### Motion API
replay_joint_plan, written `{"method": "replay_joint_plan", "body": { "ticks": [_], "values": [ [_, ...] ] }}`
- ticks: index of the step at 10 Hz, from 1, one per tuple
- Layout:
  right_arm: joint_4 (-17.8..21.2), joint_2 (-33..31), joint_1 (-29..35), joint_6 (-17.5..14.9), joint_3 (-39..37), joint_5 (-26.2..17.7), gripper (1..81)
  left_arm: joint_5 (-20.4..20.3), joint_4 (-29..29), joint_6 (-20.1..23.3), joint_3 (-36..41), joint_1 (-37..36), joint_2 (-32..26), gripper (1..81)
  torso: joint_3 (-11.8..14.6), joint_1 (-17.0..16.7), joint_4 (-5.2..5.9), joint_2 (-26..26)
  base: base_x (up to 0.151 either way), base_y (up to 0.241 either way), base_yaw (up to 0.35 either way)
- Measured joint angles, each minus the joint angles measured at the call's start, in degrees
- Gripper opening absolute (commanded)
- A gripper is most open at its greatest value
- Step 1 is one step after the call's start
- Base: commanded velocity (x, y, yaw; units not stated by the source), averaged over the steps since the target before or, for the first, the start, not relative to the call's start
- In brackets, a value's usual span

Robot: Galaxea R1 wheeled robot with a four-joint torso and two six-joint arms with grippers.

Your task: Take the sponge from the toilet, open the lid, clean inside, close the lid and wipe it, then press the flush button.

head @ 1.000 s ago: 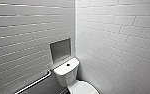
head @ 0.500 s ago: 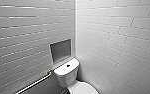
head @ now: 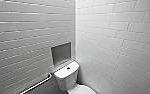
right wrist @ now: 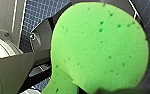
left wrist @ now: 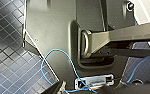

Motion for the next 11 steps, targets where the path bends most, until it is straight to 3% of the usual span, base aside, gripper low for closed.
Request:
{"method": "replay_joint_plan", "body": {
  "ticks": [5,6,7,9,11],
  "values": [
    [0.0,7.5,0.4,-0.6,-16.0,-5.7,1.0,0.0,0.0,-0.1,-0.5,-0.7,0.8,81.1,0.0,0.0,0.00,0.0,0.000,0.000,0.000],
    [0.2,9.0,0.8,-2.9,-17.9,-7.1,1.0,0.0,0.0,-0.3,-0.5,-0.7,0.7,81.1,0.0,0.0,0.00,0.0,0.000,0.000,0.000],
    [1.3,9.7,1.1,-7.2,-18.8,-8.3,1.0,0.0,0.0,-0.3,-0.6,-0.7,0.7,81.1,0.0,0.0,0.00,0.0,0.000,0.000,0.000],
    [6.9,9.9,1.9,-16.2,-19.4,-9.7,1.0,0.0,0.0,-0.3,-0.6,-0.7,0.8,81.1,0.0,0.0,0.00,0.0,0.000,0.000,0.000],
    [9.1,10.4,2.7,-18.7,-19.5,-10.1,1.0,0.0,0.0,-0.3,-0.6,-0.7,0.7,81.1,0.0,0.0,0.00,0.0,0.000,0.000,0.000]
  ]
}}
